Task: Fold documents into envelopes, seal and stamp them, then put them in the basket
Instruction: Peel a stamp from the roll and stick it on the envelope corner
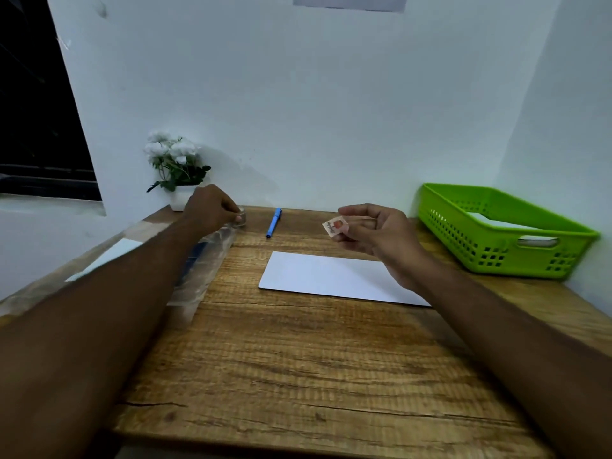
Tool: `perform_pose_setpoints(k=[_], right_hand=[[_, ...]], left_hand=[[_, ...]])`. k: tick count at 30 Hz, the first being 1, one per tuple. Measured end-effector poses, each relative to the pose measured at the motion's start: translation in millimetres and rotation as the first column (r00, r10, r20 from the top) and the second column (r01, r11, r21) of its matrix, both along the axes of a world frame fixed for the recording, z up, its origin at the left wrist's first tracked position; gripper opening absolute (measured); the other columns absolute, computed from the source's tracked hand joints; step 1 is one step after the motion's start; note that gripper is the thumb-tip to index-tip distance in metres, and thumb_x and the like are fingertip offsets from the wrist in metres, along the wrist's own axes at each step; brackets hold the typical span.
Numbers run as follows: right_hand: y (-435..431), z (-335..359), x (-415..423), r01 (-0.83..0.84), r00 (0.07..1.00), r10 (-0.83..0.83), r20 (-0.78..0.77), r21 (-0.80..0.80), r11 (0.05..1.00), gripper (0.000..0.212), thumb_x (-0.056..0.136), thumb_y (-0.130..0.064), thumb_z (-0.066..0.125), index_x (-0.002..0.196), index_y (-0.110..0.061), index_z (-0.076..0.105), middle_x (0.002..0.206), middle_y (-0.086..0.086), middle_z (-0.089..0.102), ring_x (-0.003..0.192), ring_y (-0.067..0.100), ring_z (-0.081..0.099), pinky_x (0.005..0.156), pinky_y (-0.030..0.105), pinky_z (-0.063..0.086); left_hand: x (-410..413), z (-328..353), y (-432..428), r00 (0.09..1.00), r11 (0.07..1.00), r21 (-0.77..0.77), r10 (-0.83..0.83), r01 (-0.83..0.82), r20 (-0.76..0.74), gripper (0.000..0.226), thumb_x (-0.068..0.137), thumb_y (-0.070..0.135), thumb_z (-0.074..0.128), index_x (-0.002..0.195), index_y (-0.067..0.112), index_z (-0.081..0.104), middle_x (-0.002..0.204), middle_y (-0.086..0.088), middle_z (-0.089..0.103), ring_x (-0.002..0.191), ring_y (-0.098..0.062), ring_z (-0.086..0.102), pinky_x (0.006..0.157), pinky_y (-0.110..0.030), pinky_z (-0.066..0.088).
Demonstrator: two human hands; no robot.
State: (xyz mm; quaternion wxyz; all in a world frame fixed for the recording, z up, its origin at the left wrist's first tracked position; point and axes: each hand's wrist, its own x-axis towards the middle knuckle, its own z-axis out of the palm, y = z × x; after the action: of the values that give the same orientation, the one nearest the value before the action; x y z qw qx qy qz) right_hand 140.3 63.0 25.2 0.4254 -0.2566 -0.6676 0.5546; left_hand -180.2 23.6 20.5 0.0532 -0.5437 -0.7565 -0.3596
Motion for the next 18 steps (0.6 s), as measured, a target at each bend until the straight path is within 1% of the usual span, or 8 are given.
perform_pose_setpoints(k=[2,5,7,11,13,15,16,18], right_hand=[[0.9,-0.1,0.0,-0.007,1.0,0.007,-0.004,-0.027,1.0,0.017,0.086,-0.001,0.069,0.103,-0.004,0.068,0.09,0.015,0.075,0.079,0.021,0.072,0.08,0.033,0.06],[2.8,-1.2,-0.5,-0.014,1.0,0.014,-0.005,-0.05,0.999,0.01,0.087,0.001,0.067,0.096,-0.004,0.07,0.086,0.014,0.075,0.077,0.021,0.073,0.074,0.029,0.06],[4.4,-1.6,-0.9,-0.019,1.0,0.019,0.001,-0.057,0.998,0.01,0.087,0.001,0.067,0.097,-0.002,0.07,0.087,0.016,0.075,0.078,0.022,0.073,0.074,0.029,0.06],[5.7,-1.5,-1.0,-0.019,1.0,0.019,-0.003,-0.064,0.998,0.011,0.088,0.0,0.066,0.098,0.0,0.07,0.089,0.018,0.074,0.078,0.023,0.072,0.075,0.031,0.061],[5.8,-1.8,-1.1,-0.014,1.0,0.013,-0.005,-0.066,0.998,0.011,0.089,0.0,0.064,0.099,0.001,0.07,0.088,0.018,0.074,0.077,0.023,0.072,0.074,0.03,0.061],[5.1,-1.5,-0.8,-0.014,1.0,0.013,-0.01,-0.065,0.998,0.011,0.091,-0.001,0.062,0.099,0.001,0.069,0.087,0.018,0.074,0.077,0.023,0.072,0.072,0.029,0.061],[4.9,-0.6,-0.4,-0.015,1.0,0.014,-0.012,-0.063,0.998,0.01,0.092,-0.002,0.062,0.099,0.001,0.069,0.088,0.018,0.074,0.078,0.023,0.072,0.072,0.029,0.06],[4.9,0.9,0.9,-0.018,1.0,0.017,-0.01,-0.052,0.998,0.012,0.089,-0.004,0.066,0.099,0.002,0.069,0.091,0.019,0.074,0.081,0.025,0.072,0.075,0.03,0.06]], left_hand=[[0.8,-3.5,4.7,1.0,1.0,0.017,0.011,-0.011,0.003,0.019,0.073,0.015,0.082,0.088,0.006,0.077,0.083,-0.011,0.074,0.071,-0.017,0.065,0.072,-0.031,0.053],[0.4,-10.8,11.3,1.0,0.999,0.038,0.029,-0.029,-0.003,0.017,0.074,0.013,0.08,0.089,0.005,0.077,0.084,-0.013,0.074,0.073,-0.019,0.065,0.071,-0.027,0.05],[0.4,-14.6,13.5,0.999,0.998,0.041,0.037,-0.036,-0.009,0.018,0.076,0.013,0.078,0.092,0.005,0.076,0.086,-0.014,0.074,0.072,-0.018,0.063,0.071,-0.026,0.048],[1.2,-15.6,14.9,0.996,0.996,0.035,0.08,-0.079,-0.034,0.019,0.08,0.017,0.074,0.097,0.008,0.076,0.095,-0.012,0.073,0.084,-0.023,0.065,0.074,-0.031,0.051],[3.1,-15.3,14.4,0.991,0.993,0.028,0.118,-0.116,-0.066,0.02,0.081,0.019,0.073,0.099,0.011,0.075,0.1,-0.011,0.073,0.089,-0.025,0.065,0.076,-0.036,0.053],[5.1,-16.6,12.9,0.982,0.987,0.025,0.159,-0.157,-0.099,0.023,0.083,0.019,0.071,0.104,0.012,0.073,0.11,-0.011,0.07,0.098,-0.028,0.063,0.079,-0.039,0.051],[5.9,-17.6,12.3,0.974,0.984,0.026,0.18,-0.178,-0.136,0.025,0.083,0.018,0.07,0.107,0.011,0.071,0.114,-0.012,0.068,0.103,-0.03,0.06,0.081,-0.04,0.049],[8.6,-17.0,11.9,0.94,0.978,0.051,0.209,-0.202,-0.271,0.027,0.084,0.018,0.068,0.109,0.009,0.069,0.115,-0.014,0.066,0.107,-0.033,0.056,0.084,-0.043,0.047]])
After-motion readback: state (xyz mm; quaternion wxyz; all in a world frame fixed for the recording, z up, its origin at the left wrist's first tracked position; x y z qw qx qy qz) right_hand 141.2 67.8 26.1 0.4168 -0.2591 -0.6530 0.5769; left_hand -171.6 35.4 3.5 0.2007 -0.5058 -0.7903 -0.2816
